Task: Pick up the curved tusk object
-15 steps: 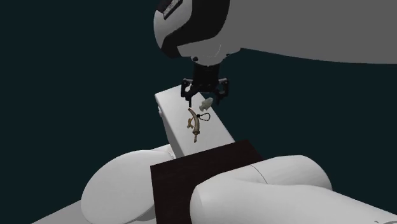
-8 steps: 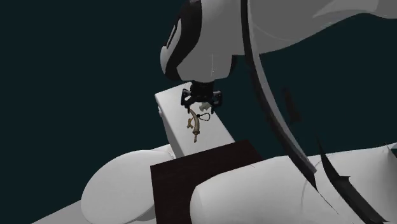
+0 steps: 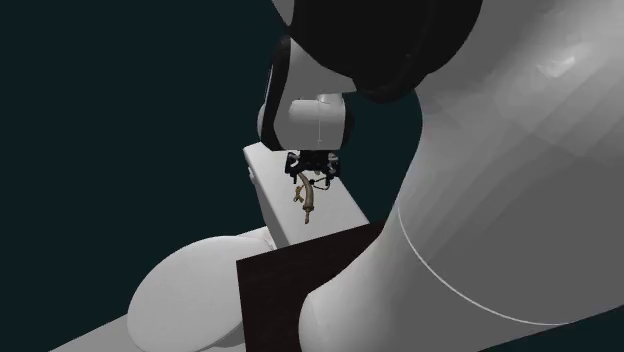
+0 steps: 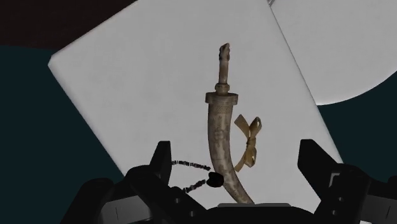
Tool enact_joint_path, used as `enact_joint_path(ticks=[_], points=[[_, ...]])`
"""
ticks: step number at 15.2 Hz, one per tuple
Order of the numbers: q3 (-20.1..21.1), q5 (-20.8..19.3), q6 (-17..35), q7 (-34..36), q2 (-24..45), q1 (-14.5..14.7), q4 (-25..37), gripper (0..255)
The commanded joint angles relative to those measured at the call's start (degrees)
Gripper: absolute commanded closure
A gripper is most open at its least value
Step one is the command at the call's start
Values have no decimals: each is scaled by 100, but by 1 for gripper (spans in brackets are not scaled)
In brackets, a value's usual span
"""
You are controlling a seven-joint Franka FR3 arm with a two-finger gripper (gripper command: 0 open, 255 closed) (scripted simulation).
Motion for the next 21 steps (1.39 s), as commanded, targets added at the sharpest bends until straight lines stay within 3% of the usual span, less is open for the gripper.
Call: enact_joint_path(ticks=[1, 5, 14, 15, 21], points=[[37, 244, 421, -174, 519, -21, 163, 0], [231, 683, 1039, -481, 1494, -168, 632, 0], [477, 917, 1556, -732, 2223, -367, 849, 0], [480, 919, 1557, -723, 2213, -358, 839, 255], [478, 918, 1554, -722, 2216, -357, 845, 255]])
